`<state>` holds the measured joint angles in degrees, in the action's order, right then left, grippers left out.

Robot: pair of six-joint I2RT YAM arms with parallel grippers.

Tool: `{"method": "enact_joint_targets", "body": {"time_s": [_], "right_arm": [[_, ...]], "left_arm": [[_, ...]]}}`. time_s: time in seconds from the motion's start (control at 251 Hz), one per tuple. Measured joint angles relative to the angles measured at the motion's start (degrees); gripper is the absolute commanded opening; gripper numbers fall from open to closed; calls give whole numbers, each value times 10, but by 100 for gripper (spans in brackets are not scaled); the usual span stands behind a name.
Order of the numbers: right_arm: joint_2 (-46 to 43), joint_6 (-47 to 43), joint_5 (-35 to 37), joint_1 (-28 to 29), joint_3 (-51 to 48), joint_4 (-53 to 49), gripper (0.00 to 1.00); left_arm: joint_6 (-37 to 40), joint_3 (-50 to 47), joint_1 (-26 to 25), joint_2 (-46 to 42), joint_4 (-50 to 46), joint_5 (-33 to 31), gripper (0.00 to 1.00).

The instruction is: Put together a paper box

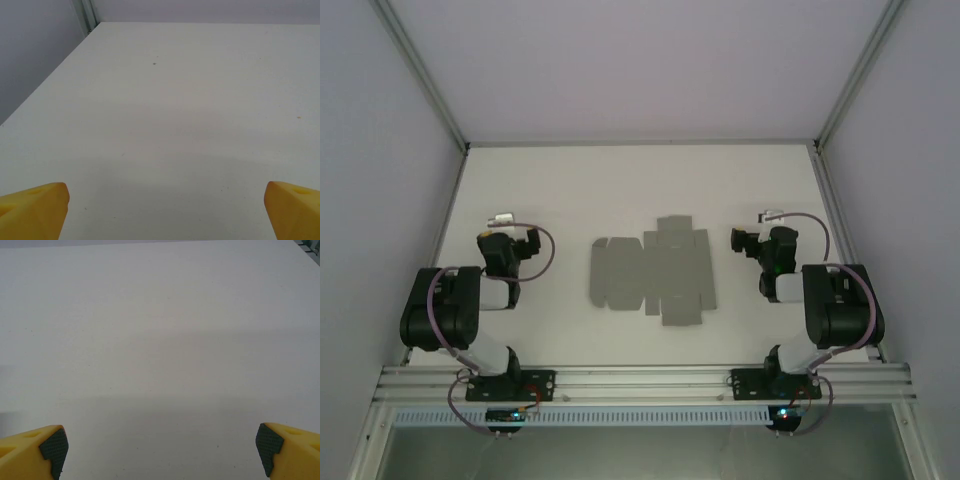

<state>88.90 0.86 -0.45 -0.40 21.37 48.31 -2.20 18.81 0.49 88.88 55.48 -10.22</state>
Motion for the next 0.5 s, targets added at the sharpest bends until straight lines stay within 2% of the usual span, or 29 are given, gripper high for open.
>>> {"method": "enact_joint_targets", "body": {"time_s": [0.499], "right_arm": [[0,0,-5,-2,0,0,99]], "left_arm": [[0,0,0,0,0,0,99]]}}
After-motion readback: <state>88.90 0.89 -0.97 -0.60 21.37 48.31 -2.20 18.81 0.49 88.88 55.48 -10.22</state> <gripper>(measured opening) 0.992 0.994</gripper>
